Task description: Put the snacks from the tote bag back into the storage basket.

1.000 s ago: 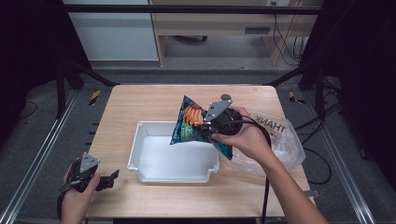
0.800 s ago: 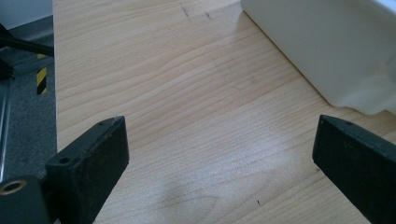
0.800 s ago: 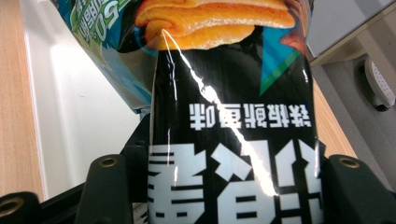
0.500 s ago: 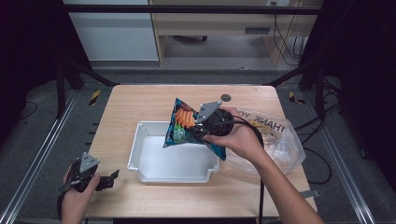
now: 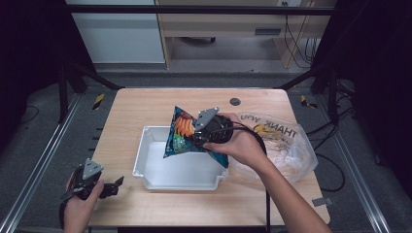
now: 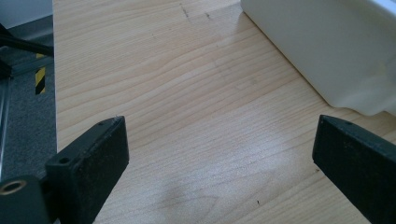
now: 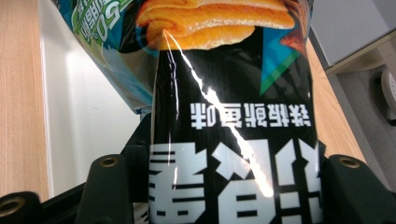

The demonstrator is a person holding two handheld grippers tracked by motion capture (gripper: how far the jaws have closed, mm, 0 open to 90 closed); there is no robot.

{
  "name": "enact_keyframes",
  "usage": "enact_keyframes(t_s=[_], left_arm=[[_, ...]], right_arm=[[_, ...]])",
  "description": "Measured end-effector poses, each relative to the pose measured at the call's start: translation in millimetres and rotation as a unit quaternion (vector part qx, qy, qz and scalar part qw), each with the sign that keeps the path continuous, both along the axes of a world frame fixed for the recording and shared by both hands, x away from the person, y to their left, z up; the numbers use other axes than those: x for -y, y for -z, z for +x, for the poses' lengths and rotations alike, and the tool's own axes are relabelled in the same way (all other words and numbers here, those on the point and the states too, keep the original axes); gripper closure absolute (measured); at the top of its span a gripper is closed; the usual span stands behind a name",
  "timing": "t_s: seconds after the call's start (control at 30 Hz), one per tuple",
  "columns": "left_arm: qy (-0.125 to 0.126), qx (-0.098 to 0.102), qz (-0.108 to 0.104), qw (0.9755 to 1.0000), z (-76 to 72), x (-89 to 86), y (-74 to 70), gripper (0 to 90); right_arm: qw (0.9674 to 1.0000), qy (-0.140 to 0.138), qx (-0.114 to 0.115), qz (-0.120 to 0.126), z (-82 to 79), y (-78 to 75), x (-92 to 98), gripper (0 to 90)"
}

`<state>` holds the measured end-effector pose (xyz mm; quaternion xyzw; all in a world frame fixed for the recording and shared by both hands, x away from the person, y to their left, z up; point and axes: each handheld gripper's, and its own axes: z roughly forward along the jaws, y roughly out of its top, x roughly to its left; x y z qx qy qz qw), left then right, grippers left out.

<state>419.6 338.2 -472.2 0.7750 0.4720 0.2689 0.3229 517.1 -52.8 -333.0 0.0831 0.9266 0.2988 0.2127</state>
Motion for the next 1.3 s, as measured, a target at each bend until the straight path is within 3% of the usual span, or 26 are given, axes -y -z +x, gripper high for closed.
enact_keyframes(t_s=[0.17, 1.3], left_arm=[[-0.006, 0.008, -0.002, 1.0000, -0.8, -1.5, -1.9, 3.5], [-0.001, 0.005, -0.003, 1.0000, -0.5, -0.9, -1.7, 3.8]], right_arm=[[1.0000, -0.003, -0.004, -0.001, -0.2, 1.9, -6.4, 41.9], [0.9990, -0.033, -0.018, -0.022, 1.7, 25.4, -39.3, 42.1]])
